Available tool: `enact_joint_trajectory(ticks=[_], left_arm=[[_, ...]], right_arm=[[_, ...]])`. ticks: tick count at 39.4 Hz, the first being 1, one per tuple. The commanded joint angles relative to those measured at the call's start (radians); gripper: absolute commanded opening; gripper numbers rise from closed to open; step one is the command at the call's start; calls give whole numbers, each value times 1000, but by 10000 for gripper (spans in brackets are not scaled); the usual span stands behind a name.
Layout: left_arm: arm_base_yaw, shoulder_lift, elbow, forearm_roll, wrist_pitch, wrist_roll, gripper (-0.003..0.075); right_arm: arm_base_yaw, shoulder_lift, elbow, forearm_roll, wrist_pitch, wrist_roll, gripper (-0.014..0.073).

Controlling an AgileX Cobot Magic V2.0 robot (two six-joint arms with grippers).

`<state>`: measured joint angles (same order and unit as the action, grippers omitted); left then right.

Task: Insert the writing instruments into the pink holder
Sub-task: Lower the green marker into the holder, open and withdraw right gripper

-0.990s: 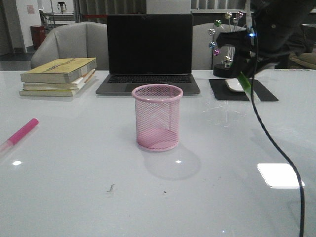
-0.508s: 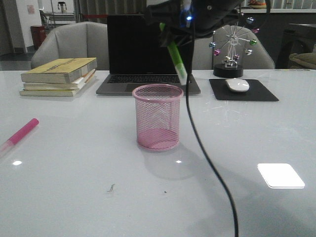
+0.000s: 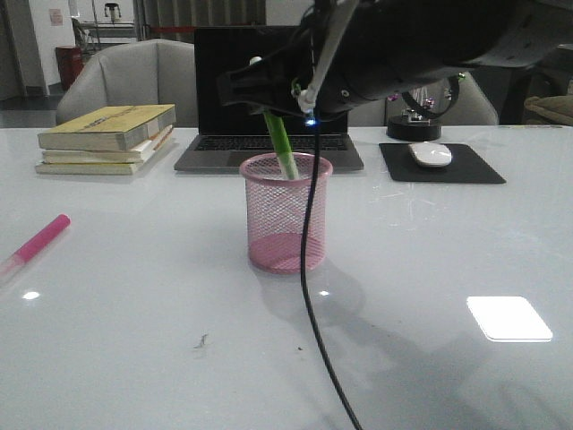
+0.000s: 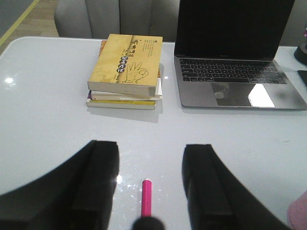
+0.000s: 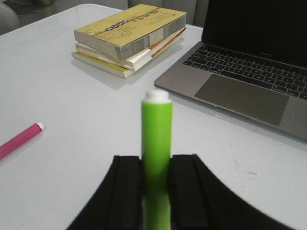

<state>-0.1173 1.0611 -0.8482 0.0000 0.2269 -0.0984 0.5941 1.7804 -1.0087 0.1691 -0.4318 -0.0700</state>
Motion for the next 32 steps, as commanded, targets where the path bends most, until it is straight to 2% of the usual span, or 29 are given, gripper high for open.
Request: enact_joint_trajectory(ticks=[1, 6, 9, 14, 16, 25, 32], left_arm=[[-3, -15, -40, -7, -82, -2, 374], [-3, -15, -40, -7, -82, -2, 374], [-3, -15, -40, -7, -82, -2, 374], [-3, -15, -40, -7, -81, -2, 374], [-3, -15, -40, -7, -81, -2, 374], [-3, -15, -40, -7, -75, -2, 374], [-3, -15, -40, 0, -51, -2, 374]], right_arm=[[-1, -45, -13, -14, -106, -9, 57], [-1, -46, -13, -14, -106, -9, 85], [-1, -46, -13, -14, -105, -9, 206], [-1, -48, -13, -14, -112, -9, 465], [-1, -51, -13, -14, -108, -9, 516], [-8, -132, -13, -5, -65, -9, 518], [-92, -273, -13, 2, 179, -9, 518]])
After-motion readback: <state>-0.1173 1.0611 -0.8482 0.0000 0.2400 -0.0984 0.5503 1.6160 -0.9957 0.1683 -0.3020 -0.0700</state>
